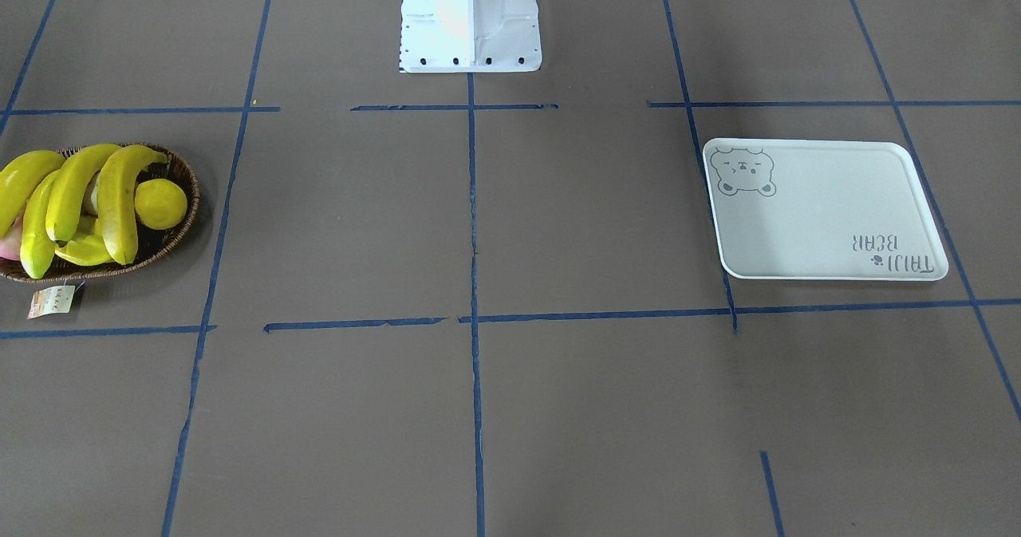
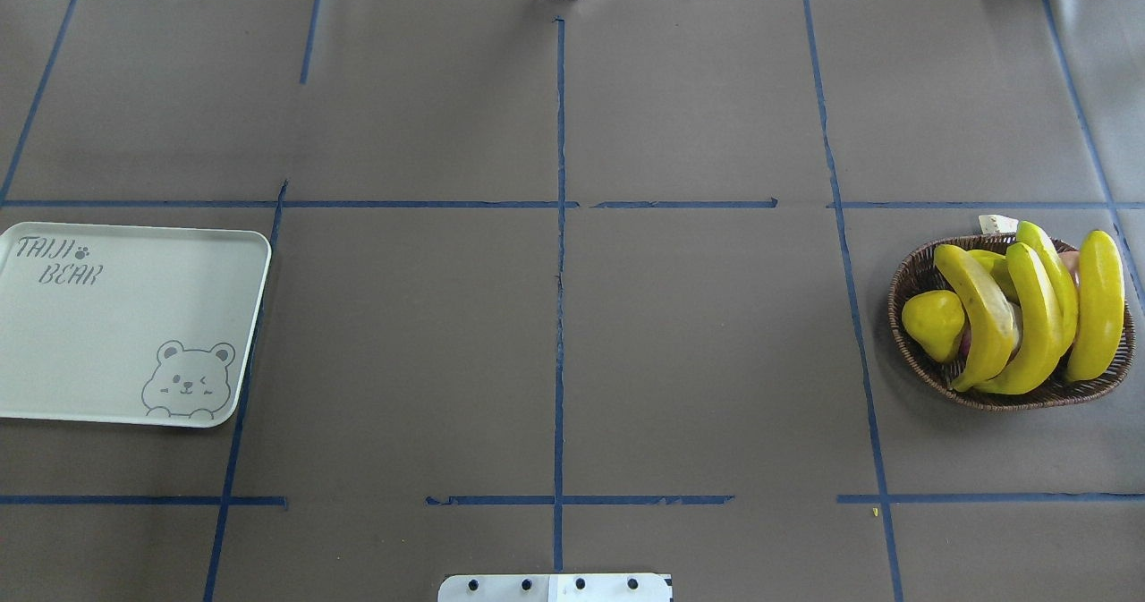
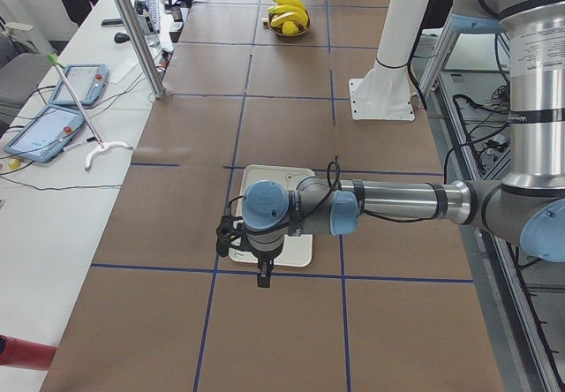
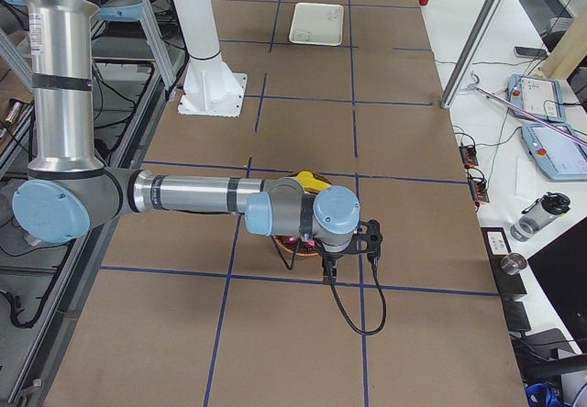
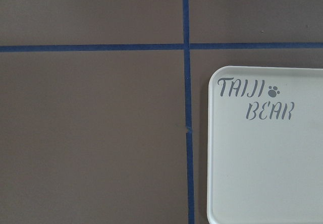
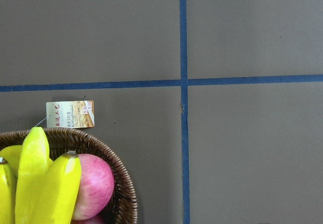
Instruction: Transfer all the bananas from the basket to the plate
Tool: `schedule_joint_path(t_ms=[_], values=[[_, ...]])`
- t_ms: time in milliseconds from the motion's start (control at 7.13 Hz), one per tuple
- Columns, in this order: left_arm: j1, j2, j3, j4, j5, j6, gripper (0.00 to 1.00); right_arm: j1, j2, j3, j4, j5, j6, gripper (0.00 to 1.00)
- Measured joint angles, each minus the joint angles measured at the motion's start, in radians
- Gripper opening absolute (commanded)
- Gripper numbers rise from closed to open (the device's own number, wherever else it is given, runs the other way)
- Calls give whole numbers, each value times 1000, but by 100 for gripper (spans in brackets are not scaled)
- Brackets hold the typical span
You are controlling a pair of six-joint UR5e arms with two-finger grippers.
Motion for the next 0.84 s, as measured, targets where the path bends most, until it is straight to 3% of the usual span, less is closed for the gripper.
schedule_joint_path(t_ms=[561, 841], values=[[0, 0, -11, -1, 0, -2, 100, -6, 21, 0, 8, 2, -2, 100], [0, 0, -16, -2, -1, -2, 100, -28, -38, 26, 101, 5, 52, 100]])
